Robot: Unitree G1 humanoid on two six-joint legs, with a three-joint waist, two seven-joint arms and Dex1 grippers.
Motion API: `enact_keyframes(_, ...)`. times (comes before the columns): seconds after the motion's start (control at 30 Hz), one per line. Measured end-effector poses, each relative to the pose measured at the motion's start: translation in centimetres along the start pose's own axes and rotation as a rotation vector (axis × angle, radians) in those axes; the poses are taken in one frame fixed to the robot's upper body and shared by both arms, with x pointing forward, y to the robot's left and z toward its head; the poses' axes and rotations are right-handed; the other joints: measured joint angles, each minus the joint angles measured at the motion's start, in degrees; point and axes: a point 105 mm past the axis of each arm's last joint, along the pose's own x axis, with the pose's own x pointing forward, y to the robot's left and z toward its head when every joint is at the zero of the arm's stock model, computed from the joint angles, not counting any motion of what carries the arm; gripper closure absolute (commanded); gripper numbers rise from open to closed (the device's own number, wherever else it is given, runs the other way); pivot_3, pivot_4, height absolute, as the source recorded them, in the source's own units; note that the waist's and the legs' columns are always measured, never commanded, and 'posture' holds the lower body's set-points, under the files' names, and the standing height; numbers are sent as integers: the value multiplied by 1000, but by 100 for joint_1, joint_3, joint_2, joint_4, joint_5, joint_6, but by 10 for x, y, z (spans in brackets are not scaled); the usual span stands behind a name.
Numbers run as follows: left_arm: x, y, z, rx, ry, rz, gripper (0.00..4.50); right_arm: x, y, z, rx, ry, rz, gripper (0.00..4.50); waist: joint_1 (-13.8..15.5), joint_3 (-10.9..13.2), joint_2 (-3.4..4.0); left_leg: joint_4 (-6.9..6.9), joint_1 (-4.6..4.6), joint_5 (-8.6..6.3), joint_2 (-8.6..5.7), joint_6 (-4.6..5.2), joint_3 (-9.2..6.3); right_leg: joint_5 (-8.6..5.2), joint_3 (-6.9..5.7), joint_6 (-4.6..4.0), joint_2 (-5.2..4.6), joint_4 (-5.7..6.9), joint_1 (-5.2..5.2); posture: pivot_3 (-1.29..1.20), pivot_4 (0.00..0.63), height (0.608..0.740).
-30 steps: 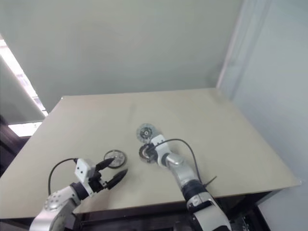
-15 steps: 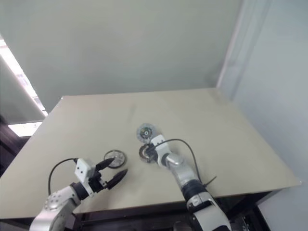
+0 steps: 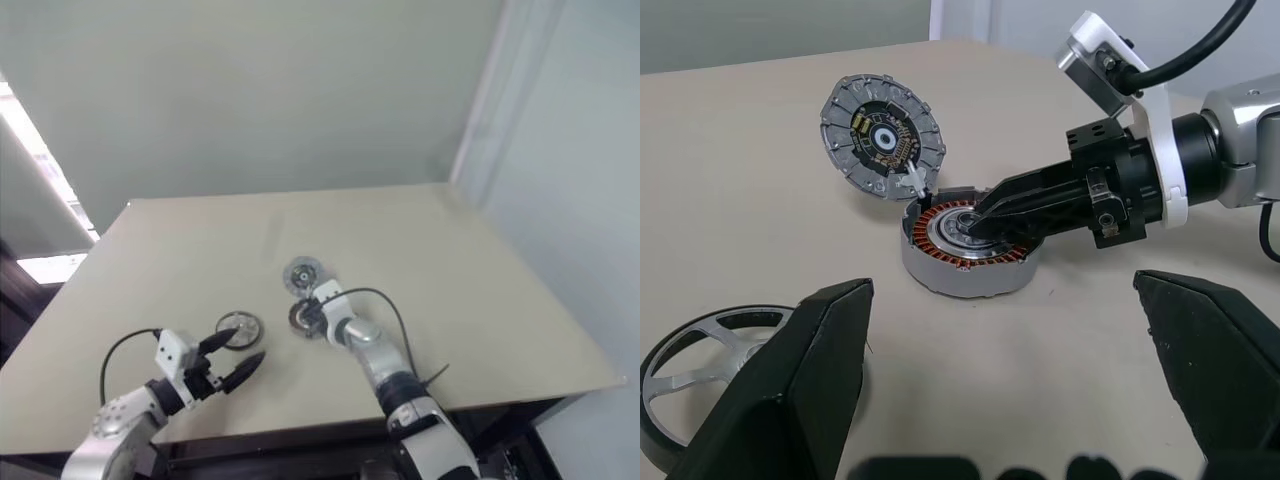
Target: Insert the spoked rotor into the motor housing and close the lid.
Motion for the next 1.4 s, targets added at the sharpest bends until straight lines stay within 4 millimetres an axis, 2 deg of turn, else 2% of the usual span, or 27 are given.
enact_keyframes(0.37,0,0,0,0,0,0,0,1,-1,0,-12,8,1,3701,-22,0,0,0,0,0,0,0,0,0,0,0,0,0,0,0,0,740)
enact_keyframes(0.67,0,0,0,0,0,0,0,1,2,1,-11,10,21,540,-24,0,0,1,0,0,0,0,-2,0,-1,0,0,1,2,0,0,740)
enact_keyframes(0.73,0,0,0,0,0,1,0,2,3,2,-10,7,27,27,-25,0,0,1,1,0,0,0,-2,0,-1,0,0,1,2,0,0,740)
enact_keyframes(0.87,0,0,0,0,0,1,0,2,6,5,-5,-8,43,27,-25,0,0,1,0,0,0,0,-4,0,-2,0,0,1,1,0,0,740)
enact_keyframes(1.1,0,0,0,0,0,3,0,-4,6,32,1,-98,59,27,-23,0,1,0,-1,0,0,0,-6,0,-4,1,0,0,1,0,0,740)
enact_keyframes(1.2,0,0,0,-1,0,4,0,-6,7,33,9,-104,67,579,-23,0,0,1,-1,0,0,0,-6,0,-4,1,0,0,1,0,0,740)
enact_keyframes(1.4,0,0,0,-1,-1,4,0,-11,2,23,-27,-52,56,2745,-24,0,1,1,-1,0,0,0,-5,0,-4,0,0,1,1,0,0,740)
